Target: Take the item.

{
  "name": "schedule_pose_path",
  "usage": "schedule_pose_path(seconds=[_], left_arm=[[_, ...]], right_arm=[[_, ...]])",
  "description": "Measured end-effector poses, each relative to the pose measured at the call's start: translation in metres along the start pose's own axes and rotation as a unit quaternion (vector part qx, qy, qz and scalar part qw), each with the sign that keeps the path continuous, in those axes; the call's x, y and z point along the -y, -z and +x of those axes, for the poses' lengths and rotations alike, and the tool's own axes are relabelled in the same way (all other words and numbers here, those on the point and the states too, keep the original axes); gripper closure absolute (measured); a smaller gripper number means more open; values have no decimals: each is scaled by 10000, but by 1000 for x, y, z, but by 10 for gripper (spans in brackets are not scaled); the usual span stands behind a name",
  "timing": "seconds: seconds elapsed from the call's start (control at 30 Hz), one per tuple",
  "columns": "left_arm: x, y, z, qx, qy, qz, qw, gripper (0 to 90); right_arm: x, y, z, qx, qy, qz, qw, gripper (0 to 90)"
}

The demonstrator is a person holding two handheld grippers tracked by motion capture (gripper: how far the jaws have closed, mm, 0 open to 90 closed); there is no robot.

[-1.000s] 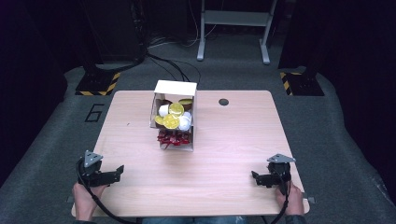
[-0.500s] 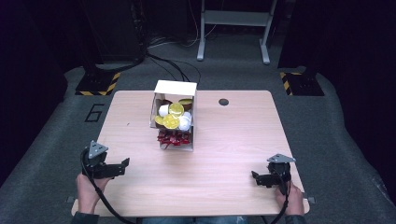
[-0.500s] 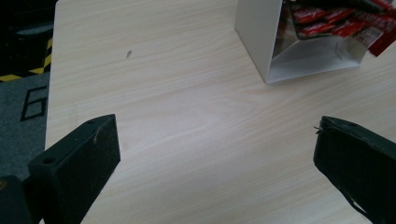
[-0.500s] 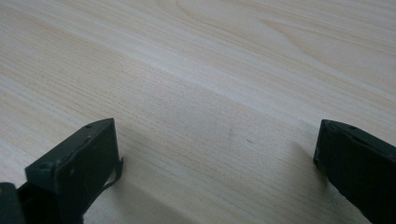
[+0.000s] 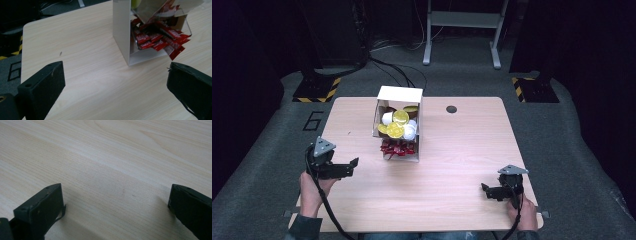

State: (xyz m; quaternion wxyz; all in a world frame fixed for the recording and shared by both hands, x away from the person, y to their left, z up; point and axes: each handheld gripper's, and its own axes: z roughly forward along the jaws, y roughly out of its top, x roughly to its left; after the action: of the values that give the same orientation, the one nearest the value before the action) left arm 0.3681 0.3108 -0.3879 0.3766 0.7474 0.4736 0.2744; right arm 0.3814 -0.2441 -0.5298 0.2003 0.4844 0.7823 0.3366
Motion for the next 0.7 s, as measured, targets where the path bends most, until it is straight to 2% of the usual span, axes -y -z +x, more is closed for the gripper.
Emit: schedule_pose_path(seconds=[0.37, 0.7], left_arm=[[-38, 0, -15, 85, -275, -174, 9994, 25], [-71, -1, -34, 200, -564, -362, 9976, 22]], right_arm=[[0, 0, 0, 0, -2, 0, 10000, 0], [0, 0, 0, 1, -1, 1, 10000, 0]])
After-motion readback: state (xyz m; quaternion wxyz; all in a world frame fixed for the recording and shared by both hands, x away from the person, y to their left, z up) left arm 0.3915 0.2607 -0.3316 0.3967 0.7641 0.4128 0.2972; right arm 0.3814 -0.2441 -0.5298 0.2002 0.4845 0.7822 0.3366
